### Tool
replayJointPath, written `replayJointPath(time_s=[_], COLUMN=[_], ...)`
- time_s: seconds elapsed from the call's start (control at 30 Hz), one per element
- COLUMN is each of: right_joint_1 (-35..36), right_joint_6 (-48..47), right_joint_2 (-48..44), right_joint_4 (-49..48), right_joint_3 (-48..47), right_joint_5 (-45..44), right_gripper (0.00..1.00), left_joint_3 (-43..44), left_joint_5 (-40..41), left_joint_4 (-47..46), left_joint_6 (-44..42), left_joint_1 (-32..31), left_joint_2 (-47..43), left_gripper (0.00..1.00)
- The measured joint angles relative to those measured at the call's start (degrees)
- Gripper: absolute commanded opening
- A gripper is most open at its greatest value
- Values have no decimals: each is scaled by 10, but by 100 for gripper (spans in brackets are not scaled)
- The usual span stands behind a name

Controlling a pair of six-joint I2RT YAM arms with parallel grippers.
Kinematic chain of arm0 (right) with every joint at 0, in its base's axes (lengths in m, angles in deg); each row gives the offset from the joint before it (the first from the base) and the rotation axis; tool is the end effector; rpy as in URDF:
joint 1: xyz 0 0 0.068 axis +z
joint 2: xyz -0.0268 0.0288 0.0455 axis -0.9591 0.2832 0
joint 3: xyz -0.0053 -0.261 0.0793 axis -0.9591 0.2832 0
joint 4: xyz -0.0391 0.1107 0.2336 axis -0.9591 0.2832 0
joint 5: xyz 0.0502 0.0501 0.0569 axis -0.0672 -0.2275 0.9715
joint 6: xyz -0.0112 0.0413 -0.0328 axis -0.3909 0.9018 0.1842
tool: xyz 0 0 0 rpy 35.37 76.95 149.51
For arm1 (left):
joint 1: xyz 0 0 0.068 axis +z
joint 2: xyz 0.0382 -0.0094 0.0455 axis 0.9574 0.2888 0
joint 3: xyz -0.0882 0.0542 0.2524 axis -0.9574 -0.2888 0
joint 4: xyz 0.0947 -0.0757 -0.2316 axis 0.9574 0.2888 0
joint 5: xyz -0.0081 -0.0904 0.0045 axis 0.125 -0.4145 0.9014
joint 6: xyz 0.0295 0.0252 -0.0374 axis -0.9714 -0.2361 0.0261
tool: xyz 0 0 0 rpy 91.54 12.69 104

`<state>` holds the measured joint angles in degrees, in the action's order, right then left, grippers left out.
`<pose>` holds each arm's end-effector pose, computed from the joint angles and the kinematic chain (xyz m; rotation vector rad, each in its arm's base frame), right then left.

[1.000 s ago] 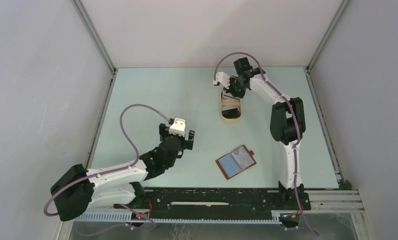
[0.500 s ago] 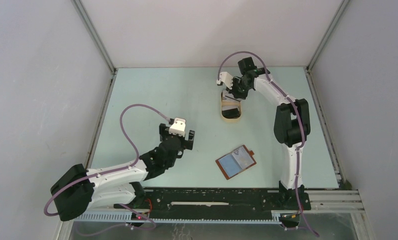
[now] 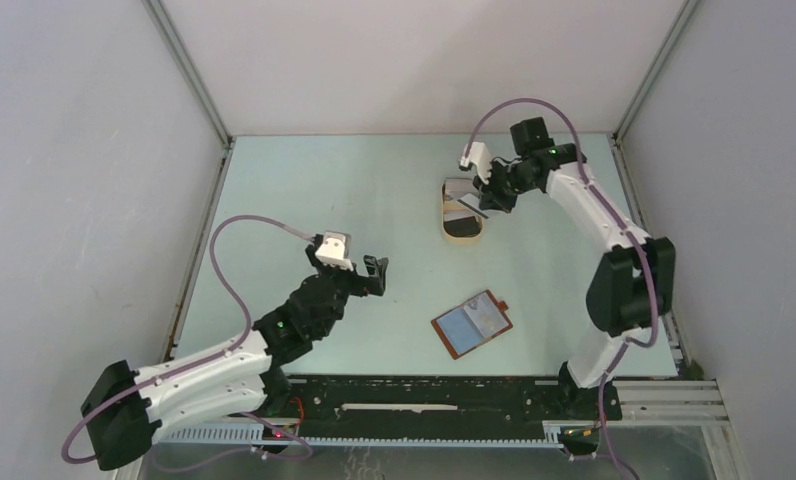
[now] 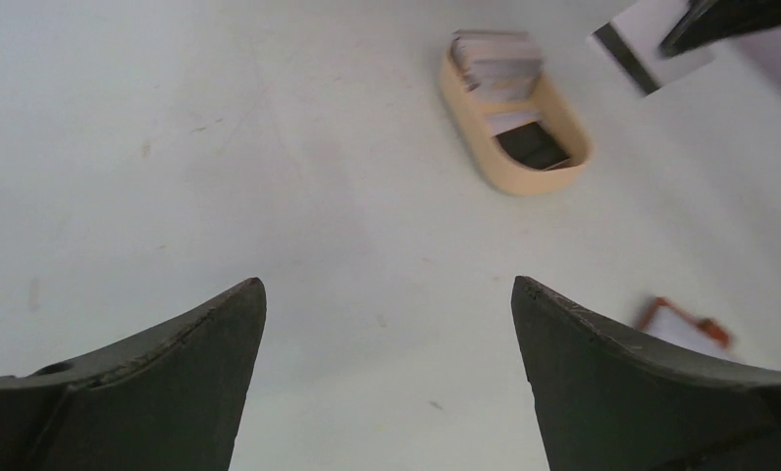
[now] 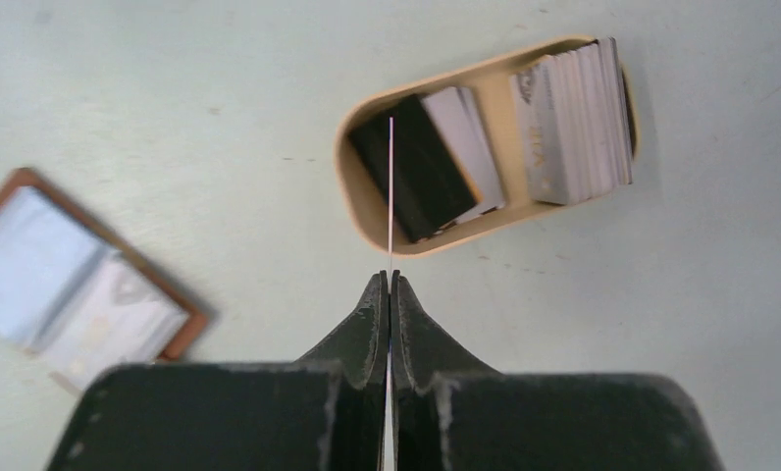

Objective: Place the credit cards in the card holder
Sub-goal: Pick up the credit card from the storage box.

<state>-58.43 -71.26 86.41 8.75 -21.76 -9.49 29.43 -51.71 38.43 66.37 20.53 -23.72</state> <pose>0.3702 0.1181 0.2933 -1.5492 1.9072 0.3826 0.1339 -0.1421 0.2349 0.1362 1.7331 -0.3311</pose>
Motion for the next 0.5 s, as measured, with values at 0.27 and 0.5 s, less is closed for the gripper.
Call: replayJointPath(time_s=[0.27, 0.5], right_joint_1=[-16, -70], right_joint_6=[56, 91], right_joint_2=[-168, -284], right_joint_4=[35, 78], right_joint_3=[82, 167], right_joint_5=[110, 260], right_gripper=[0, 0], left_joint_3=[-33, -107], left_joint_5=[-119, -228], left_joint_4=[-21, -118], left_joint_6=[116, 238], left_joint_1=[0, -1], left_joint_2=[-109, -146], left_gripper=[100, 100])
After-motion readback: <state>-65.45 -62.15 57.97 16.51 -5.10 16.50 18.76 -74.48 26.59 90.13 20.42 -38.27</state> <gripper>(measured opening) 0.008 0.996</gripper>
